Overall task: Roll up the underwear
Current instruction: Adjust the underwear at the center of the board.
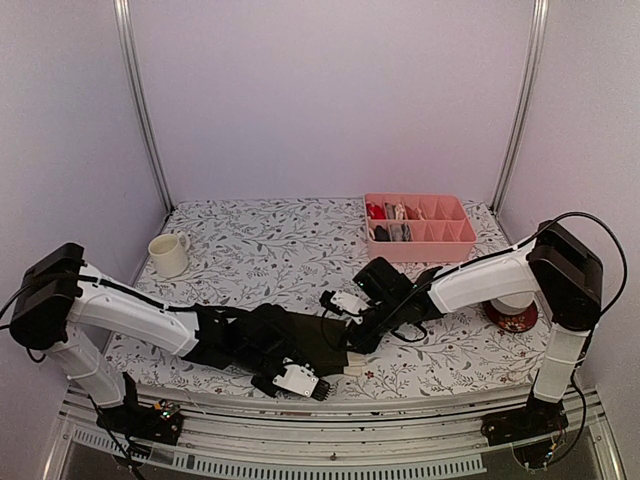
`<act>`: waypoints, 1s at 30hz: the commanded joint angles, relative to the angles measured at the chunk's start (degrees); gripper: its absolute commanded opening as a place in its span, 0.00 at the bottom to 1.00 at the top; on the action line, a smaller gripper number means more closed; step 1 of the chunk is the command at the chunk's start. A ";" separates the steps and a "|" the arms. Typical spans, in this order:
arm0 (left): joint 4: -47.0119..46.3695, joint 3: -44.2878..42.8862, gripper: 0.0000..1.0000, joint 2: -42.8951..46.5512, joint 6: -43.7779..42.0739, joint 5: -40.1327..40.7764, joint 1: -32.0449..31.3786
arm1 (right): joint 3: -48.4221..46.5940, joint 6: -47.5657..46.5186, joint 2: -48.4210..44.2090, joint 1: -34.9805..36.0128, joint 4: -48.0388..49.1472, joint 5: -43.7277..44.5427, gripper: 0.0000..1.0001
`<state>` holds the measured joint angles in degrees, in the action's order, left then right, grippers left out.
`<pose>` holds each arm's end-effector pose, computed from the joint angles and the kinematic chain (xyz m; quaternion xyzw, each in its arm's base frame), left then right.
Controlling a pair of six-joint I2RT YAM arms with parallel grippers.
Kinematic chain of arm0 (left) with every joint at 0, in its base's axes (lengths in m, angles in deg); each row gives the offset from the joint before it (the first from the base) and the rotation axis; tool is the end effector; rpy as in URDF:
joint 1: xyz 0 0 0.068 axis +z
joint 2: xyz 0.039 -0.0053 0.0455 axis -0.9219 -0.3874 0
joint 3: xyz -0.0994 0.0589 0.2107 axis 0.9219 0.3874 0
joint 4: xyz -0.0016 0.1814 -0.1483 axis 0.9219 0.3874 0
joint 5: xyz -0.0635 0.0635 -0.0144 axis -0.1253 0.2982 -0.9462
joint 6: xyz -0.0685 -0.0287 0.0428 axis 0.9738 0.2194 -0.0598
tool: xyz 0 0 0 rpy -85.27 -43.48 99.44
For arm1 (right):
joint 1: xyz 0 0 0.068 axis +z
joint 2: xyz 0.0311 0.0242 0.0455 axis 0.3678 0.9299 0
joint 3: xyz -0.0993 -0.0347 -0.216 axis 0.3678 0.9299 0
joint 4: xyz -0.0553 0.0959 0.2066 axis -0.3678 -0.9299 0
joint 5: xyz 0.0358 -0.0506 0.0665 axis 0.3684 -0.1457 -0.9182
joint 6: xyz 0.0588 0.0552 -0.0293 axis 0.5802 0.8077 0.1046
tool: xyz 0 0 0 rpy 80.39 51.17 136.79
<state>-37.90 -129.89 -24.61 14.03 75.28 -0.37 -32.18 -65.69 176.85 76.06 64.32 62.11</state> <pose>0.1074 -0.2747 0.0975 0.8262 0.4790 -0.0761 0.2867 0.1946 0.3012 0.0911 -0.4974 0.8136 0.2141 0.2118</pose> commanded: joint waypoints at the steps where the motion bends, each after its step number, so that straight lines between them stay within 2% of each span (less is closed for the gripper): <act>1: -0.04 0.16 0.27 -1.44 -0.05 1.03 -1.33 | -0.04 0.71 2.86 0.27 -2.18 0.07 0.38; 11: -4.70 1.81 0.28 -1.30 0.60 7.08 -1.29 | -0.05 0.72 3.53 0.25 -2.61 0.66 0.38; 30: -8.45 6.42 0.27 4.54 -0.41 6.79 -1.33 | -0.74 0.54 4.73 0.26 -3.47 1.18 0.38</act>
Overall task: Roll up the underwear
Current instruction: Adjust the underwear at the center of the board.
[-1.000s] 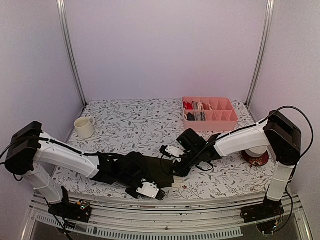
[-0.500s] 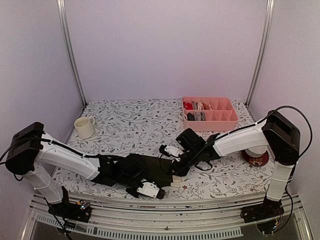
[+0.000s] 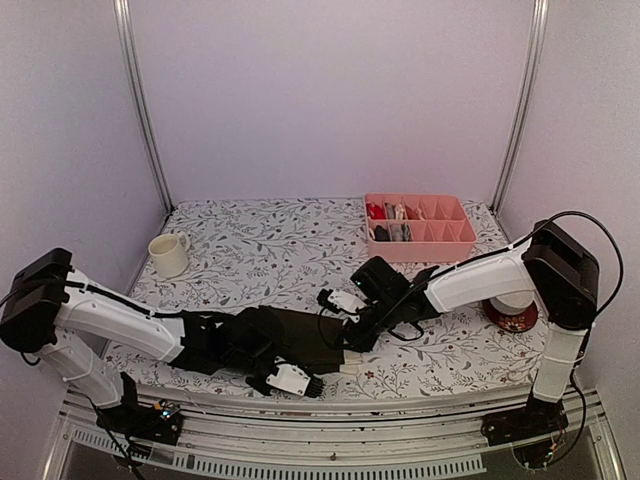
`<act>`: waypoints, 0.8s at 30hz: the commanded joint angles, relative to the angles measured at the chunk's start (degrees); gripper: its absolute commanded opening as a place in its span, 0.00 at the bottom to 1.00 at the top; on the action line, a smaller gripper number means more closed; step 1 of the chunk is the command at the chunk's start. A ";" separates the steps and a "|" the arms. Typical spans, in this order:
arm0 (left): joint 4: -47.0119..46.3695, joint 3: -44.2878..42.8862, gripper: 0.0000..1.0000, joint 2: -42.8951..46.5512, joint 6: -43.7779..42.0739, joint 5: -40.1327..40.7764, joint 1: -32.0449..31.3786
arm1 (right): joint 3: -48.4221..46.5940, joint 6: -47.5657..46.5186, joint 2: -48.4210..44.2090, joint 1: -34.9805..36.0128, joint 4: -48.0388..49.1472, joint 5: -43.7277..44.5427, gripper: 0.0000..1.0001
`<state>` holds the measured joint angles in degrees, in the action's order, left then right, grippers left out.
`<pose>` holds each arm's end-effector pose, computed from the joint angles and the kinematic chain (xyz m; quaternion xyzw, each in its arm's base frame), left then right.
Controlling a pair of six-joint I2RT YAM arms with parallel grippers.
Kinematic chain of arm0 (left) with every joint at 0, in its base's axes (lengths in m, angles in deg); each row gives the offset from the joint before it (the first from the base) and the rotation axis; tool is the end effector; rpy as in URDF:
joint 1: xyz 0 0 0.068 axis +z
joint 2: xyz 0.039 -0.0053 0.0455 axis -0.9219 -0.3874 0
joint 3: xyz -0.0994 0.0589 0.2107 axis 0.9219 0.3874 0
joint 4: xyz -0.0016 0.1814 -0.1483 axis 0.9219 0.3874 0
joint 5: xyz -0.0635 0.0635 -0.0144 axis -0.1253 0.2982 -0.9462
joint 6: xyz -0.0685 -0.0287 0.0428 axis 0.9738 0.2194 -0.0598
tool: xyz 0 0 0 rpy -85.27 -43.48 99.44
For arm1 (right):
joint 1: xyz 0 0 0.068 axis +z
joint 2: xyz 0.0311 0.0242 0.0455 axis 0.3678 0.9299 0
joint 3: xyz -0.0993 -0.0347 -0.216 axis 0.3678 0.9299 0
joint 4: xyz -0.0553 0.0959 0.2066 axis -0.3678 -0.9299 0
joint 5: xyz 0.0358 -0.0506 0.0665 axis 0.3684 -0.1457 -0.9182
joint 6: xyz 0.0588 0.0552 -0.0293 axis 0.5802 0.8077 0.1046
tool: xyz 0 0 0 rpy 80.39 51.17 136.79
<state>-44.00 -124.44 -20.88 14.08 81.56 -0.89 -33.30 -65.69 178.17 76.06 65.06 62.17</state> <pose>0.1091 -0.2637 0.0984 0.8096 0.4843 -0.0314 0.3302 0.1981 0.3059 0.0896 -0.4970 0.8123 0.2155 0.2161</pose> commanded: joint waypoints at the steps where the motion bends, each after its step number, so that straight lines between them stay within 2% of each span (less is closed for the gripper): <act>1: -2.16 0.98 0.26 0.33 -0.54 0.77 -0.77 | 0.37 0.54 3.42 0.26 -4.25 1.06 0.38; 11: -1.34 0.28 0.24 -3.96 -0.68 2.85 -0.81 | 0.21 0.45 4.06 0.25 -4.51 1.04 0.38; 18: -2.11 0.41 0.02 -3.59 -0.15 5.21 -0.77 | 0.03 0.45 4.40 0.25 -4.78 1.50 0.38; 24: -0.08 0.75 0.00 -1.42 -0.13 3.22 -0.80 | 0.03 0.36 4.73 0.20 -4.95 2.21 0.38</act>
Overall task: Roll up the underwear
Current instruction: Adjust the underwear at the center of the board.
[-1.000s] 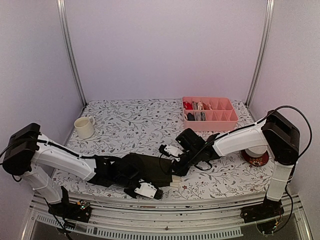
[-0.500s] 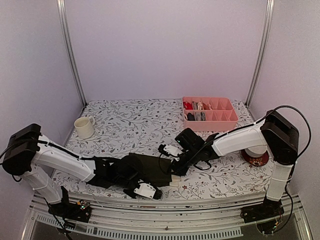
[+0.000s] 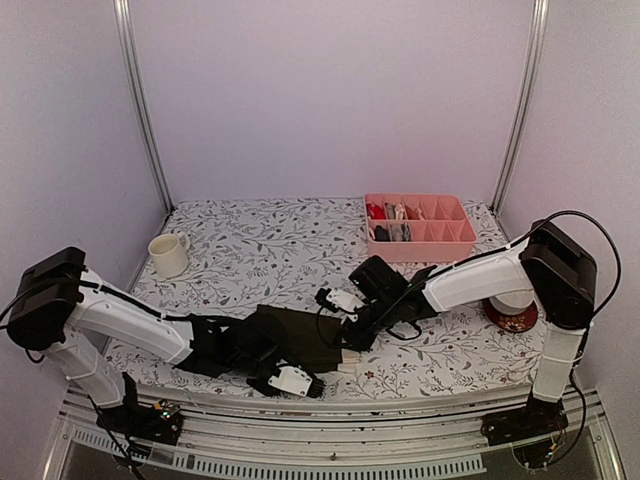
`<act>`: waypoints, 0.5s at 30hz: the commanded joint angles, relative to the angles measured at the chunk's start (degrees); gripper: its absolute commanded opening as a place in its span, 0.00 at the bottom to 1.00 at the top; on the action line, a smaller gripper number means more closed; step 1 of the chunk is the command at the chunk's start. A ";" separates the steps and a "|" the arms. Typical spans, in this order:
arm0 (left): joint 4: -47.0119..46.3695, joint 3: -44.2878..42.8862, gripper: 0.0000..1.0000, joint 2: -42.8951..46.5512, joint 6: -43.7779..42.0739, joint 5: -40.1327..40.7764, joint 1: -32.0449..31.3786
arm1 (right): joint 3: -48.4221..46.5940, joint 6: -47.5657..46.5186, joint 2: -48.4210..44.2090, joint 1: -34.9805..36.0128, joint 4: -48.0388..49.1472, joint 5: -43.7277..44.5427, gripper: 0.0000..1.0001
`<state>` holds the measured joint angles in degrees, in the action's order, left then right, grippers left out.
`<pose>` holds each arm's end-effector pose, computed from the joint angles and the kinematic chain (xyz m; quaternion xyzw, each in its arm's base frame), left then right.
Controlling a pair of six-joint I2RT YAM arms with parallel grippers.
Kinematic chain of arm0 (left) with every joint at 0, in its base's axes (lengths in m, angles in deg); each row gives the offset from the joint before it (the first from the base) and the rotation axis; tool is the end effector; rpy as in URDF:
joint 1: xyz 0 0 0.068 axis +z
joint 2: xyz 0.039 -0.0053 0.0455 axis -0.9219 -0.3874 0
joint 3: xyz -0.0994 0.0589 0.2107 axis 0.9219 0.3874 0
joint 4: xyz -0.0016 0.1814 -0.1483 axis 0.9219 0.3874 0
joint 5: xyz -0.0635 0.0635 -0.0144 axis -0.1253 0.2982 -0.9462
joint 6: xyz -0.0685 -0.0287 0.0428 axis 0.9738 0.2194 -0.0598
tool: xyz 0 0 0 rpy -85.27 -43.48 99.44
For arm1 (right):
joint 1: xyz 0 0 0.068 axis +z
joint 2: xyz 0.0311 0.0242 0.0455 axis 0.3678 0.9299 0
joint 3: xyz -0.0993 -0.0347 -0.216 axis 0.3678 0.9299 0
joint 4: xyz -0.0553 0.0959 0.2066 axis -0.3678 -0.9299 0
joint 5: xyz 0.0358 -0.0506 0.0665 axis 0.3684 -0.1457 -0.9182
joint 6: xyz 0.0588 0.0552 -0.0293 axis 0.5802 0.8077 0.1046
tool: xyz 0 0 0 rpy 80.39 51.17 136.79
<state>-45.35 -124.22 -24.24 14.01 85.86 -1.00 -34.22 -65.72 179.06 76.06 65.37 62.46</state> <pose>0.1139 -0.2621 0.0842 0.8089 0.4953 0.0066 0.3169 0.2008 0.3091 0.0890 -0.4966 0.8119 0.2144 0.2199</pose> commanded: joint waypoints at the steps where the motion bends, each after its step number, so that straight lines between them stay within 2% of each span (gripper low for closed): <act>1: 2.11 0.65 0.00 2.48 -0.14 -1.85 -0.70 | 0.95 0.34 3.96 0.26 -5.33 1.94 0.38; 9: 9.44 -0.13 0.00 4.32 -0.44 -6.19 -0.39 | 0.76 0.23 4.36 0.18 -5.70 2.49 0.38; 15: 14.50 -2.05 0.00 0.34 0.22 -6.63 -0.28 | 0.79 0.12 4.52 0.17 -6.04 2.84 0.38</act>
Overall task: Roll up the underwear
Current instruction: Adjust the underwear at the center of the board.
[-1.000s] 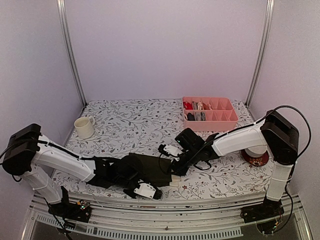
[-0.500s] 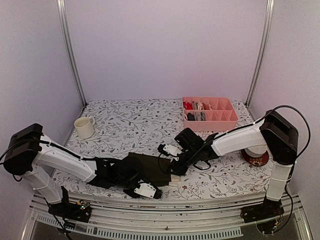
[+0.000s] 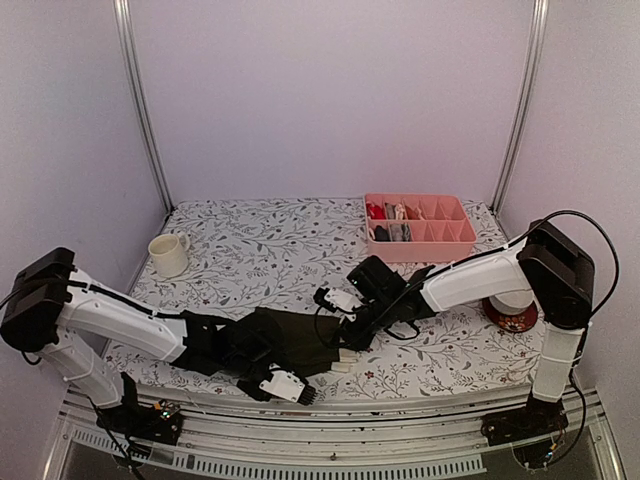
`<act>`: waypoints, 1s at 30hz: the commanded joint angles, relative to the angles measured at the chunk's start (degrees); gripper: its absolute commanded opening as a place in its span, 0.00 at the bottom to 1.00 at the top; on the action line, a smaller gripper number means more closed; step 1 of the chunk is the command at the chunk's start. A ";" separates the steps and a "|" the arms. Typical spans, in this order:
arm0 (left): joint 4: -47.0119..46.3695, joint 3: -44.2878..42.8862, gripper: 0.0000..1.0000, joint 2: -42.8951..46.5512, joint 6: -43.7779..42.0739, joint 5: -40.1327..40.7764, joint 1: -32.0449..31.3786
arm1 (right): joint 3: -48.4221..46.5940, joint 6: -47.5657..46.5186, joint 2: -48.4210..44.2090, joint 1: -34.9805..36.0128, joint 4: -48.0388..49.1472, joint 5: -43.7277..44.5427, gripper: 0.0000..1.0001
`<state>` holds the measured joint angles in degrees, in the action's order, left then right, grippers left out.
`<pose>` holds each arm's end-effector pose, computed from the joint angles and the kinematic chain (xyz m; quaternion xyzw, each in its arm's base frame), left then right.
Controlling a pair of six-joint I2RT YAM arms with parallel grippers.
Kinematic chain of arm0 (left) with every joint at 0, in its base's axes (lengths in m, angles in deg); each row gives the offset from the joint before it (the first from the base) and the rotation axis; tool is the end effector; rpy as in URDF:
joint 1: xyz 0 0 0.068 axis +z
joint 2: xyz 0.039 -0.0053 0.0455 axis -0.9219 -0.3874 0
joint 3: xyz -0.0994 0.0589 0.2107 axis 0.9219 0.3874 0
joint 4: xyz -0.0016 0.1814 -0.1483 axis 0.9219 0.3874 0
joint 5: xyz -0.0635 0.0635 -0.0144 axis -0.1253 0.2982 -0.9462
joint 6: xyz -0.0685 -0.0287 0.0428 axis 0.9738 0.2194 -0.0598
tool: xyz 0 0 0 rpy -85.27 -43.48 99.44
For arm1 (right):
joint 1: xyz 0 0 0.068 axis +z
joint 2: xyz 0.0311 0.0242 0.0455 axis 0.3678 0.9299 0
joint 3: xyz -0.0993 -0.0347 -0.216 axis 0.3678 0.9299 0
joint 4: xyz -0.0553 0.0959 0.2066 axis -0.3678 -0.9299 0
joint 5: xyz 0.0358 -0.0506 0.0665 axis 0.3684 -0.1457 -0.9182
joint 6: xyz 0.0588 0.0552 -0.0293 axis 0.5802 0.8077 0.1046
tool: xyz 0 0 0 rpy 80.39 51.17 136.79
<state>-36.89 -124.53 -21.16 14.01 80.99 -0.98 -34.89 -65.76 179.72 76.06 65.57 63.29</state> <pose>0.1024 -0.2504 0.0868 0.8282 0.4907 -0.0268 0.2695 0.2035 0.3110 0.0882 -0.4953 0.8128 0.2088 0.2246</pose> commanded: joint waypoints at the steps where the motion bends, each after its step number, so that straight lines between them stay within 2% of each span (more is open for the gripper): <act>1: 6.29 -1.89 0.00 -3.27 0.33 -1.60 -0.28 | 1.38 0.10 3.93 0.19 -6.29 2.05 0.38; 3: 6.20 -2.01 0.03 -3.59 0.48 -1.52 -0.04 | 1.33 -0.10 4.06 0.11 -6.39 1.75 0.38; 10: 5.79 -2.70 0.49 2.20 0.41 -2.08 1.41 | 1.89 -1.44 1.10 0.68 -5.99 -2.03 0.40; 12: 6.27 -2.82 0.58 5.18 0.08 -3.05 2.16 | 2.42 -1.80 -1.10 1.25 -5.42 -2.56 0.41; 15: 6.61 -2.56 0.62 8.98 -0.33 -4.14 3.21 | 2.51 -1.79 -4.56 1.88 -5.51 -2.05 0.42; 19: 5.82 -2.04 0.64 11.12 0.52 -4.49 5.02 | 2.85 -1.60 -8.41 3.30 -7.07 1.01 0.42; 30: 0.40 -0.16 0.60 5.64 0.73 -3.34 7.37 | 2.93 -1.62 -9.84 7.27 -12.97 8.97 0.43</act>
<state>-33.61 -125.58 -13.36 14.25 77.64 5.12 -32.29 -67.29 170.08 81.87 56.39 68.55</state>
